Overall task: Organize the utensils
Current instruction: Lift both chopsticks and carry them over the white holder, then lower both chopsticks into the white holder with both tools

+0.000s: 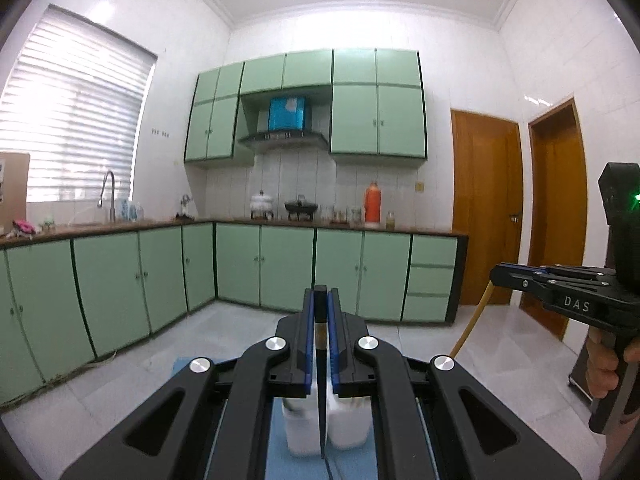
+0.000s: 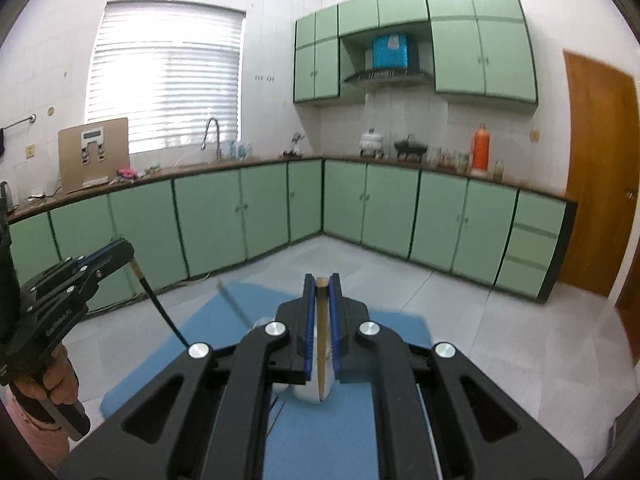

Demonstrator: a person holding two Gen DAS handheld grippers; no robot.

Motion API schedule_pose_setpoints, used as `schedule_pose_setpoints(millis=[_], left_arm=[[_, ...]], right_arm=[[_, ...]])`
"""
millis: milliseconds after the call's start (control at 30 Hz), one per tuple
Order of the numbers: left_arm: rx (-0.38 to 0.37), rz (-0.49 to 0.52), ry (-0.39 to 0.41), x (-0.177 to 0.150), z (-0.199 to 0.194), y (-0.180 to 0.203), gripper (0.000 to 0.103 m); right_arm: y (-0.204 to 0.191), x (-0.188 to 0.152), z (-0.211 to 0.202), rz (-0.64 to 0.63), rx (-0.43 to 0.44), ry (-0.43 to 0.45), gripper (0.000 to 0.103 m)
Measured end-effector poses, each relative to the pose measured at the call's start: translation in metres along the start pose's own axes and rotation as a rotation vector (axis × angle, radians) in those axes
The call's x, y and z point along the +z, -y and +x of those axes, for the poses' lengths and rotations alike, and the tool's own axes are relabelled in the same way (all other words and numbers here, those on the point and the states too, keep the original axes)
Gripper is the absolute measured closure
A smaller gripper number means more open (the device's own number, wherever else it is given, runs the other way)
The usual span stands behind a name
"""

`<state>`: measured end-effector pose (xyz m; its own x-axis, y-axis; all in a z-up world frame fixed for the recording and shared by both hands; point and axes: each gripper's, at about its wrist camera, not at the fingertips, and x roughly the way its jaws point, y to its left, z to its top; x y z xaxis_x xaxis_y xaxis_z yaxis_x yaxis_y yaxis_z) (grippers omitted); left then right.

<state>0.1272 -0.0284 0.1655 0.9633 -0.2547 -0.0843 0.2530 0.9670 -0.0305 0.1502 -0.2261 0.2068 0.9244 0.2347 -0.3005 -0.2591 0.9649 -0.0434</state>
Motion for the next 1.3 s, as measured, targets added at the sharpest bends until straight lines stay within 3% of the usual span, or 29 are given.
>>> schedule_pose_setpoints(millis=[200,333,667,1000,1300], left_arm=[[0.036,0.021,0.052,0.024,0.046,0.002,0.097],[0.044,0.008,0.017,0.021,0.088,-0.001,0.097],[0.070,0.003,-0.088,-0.019,0.165,-0.015,0.097],[0.085,-0.008,-0.144,-0.055,0.207,-0.025,0.097],[0.095,-0.002,-0.191,-0.075,0.218,-0.029,0.096]], right_arm=[[0.007,0.036,0.037,-0.015,0.015,0.032,0.097],[0.007,0.041,0.076,-0.009,0.045,-0.004,0.097],[-0.010,0.007,0.163,-0.013,0.105,-0.156,0.097],[-0.013,-0.027,0.201,0.023,0.120,-0.239,0.097],[-0.013,-0.050,0.218,0.059,0.131,-0.288,0.097]])
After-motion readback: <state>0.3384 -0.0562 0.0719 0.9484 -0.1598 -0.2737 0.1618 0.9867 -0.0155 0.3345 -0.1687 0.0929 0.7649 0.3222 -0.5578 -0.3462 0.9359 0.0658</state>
